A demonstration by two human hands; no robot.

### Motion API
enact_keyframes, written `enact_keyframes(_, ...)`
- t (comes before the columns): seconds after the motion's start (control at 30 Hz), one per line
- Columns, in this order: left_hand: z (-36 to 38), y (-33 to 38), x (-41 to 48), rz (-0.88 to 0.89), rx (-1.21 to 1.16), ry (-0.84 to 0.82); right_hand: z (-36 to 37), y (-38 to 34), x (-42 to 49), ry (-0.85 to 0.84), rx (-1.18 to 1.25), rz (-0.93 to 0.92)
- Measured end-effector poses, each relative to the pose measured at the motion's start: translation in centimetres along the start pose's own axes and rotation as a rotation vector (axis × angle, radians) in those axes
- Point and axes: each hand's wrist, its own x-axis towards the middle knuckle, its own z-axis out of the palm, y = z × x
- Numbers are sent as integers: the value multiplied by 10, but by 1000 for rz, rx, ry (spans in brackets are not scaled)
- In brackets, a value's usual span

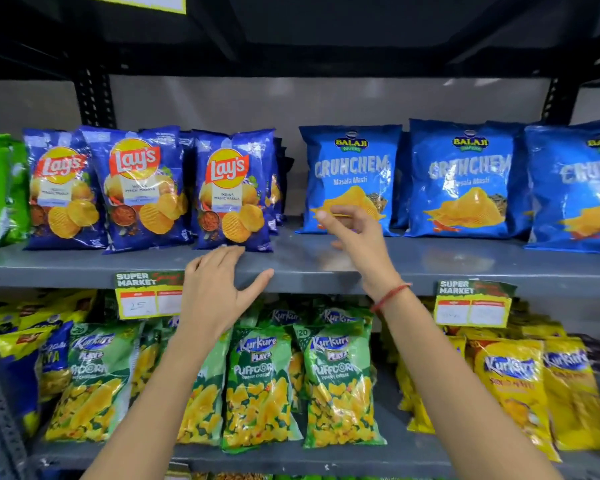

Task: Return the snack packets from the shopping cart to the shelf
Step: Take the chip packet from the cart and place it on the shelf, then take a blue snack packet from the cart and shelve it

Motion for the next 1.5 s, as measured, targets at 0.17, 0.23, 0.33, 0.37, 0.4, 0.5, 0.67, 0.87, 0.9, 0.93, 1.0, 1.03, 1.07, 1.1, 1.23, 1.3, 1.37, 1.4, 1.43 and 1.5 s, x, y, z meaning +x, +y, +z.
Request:
enact_keyframes(0.17, 23, 77, -4, 138, -248, 33, -96, 2, -59, 156, 55, -70)
enact_keyframes(0.23, 38, 115, -13, 239, -327, 61, -138, 13, -83, 236, 10, -60)
enact_keyframes(0.33, 67, 176, -38, 368, -474, 88, -200, 38, -122, 353, -100, 2)
enact_keyframes(0.37, 78, 196, -49, 402, -529, 65, -220, 47, -136, 402, -127, 41)
enact_keyframes(0.4, 90, 217, -61, 437, -579, 26, -241, 59, -151, 456, -154, 83)
enact_keyframes(0.5, 129, 273, -106, 530, -686, -141, -296, 92, -202, 597, -223, 231)
enact_keyframes(0.67, 202, 347, -191, 606, -766, -563, -368, 154, -298, 743, -335, 527)
enact_keyframes(0.87, 269, 401, -289, 601, -728, -1114, -425, 227, -401, 889, -353, 894)
enact_keyframes(0.9, 277, 408, -303, 599, -700, -1185, -432, 241, -417, 919, -340, 952)
enact_keyframes(0.93, 286, 416, -316, 598, -671, -1252, -436, 253, -433, 946, -315, 1020)
enact_keyframes(1.0, 302, 434, -336, 584, -629, -1408, -440, 280, -463, 1008, -218, 1146)
enact_keyframes(1.03, 311, 444, -345, 584, -606, -1487, -441, 293, -475, 1035, -165, 1197)
enact_keyframes(1.07, 321, 454, -353, 582, -585, -1554, -442, 305, -484, 1057, -123, 1254)
enact_keyframes(1.1, 331, 464, -360, 572, -554, -1611, -444, 319, -493, 1074, -84, 1294)
enact_keyframes(1.23, 378, 490, -388, 501, -432, -1745, -445, 358, -501, 1167, 78, 1359)
enact_keyframes(1.3, 400, 498, -402, 443, -387, -1804, -447, 370, -498, 1222, 137, 1360)
enact_keyframes(1.37, 418, 506, -414, 374, -350, -1856, -452, 382, -492, 1261, 155, 1332)
enact_keyframes(1.4, 427, 510, -421, 337, -344, -1870, -454, 388, -489, 1283, 169, 1300)
enact_keyframes(1.43, 434, 514, -425, 292, -337, -1888, -457, 395, -489, 1301, 177, 1268)
enact_keyframes(1.5, 449, 519, -436, 194, -357, -1919, -460, 409, -490, 1304, 164, 1302)
